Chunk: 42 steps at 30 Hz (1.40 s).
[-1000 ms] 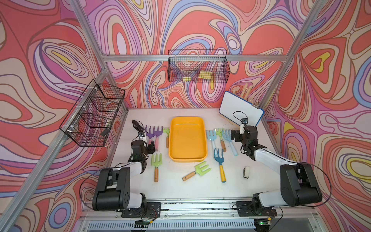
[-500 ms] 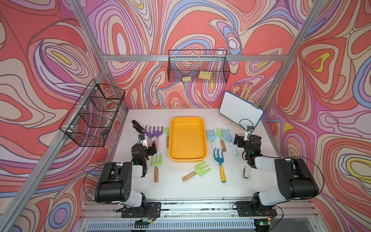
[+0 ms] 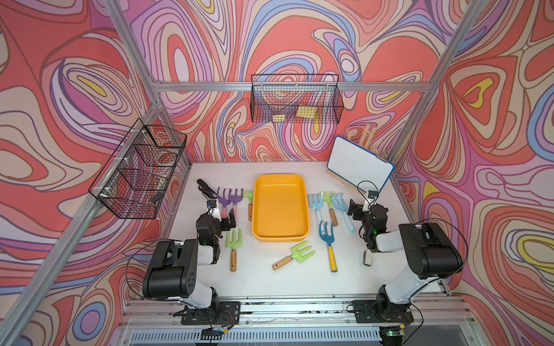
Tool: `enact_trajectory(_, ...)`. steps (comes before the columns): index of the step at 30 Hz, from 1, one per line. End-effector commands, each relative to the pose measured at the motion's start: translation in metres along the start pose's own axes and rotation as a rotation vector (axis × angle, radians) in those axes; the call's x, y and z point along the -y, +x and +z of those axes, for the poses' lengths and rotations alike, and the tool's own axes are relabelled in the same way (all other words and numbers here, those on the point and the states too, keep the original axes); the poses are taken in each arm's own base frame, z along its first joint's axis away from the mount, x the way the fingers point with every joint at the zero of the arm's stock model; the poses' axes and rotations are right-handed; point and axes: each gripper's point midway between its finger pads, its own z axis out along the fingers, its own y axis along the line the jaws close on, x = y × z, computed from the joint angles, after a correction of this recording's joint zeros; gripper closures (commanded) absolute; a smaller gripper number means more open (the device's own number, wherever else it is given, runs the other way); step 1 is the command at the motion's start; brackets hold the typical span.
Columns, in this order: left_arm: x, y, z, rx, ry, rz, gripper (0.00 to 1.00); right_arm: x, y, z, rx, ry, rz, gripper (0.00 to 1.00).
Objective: Take the hand rake out of the storage box
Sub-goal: Reset both arms
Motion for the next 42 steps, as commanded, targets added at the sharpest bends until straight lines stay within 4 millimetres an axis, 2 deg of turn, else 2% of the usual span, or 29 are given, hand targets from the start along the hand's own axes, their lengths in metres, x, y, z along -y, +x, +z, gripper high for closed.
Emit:
enact_trajectory(1,-0.001,-0.007,0.004,0.013,0.001,0.011,0.01,0.007,-0.012,-0.002,0.055,0.028,0.026,0.02)
enact_trajectory(5,0.001,-0.005,0.008,-0.014,-0.005,0.024,0.01,0.016,-0.013,0.000,0.052,0.085,0.038,0.02)
enact_trajectory(12,0.011,-0.004,0.014,-0.047,0.010,0.076,0.01,0.014,-0.013,0.001,0.044,0.076,0.031,0.02)
enact_trajectory(32,0.013,-0.005,0.014,-0.043,0.003,0.087,0.01,0.014,-0.012,0.001,0.043,0.078,0.030,0.02)
enact_trajectory(36,0.016,-0.005,0.014,-0.040,0.008,0.103,0.01,0.005,-0.011,0.006,0.021,0.030,0.002,0.02)
enact_trajectory(42,0.016,-0.005,0.014,-0.041,0.010,0.103,0.01,0.004,-0.011,0.005,0.027,0.026,0.002,0.02)
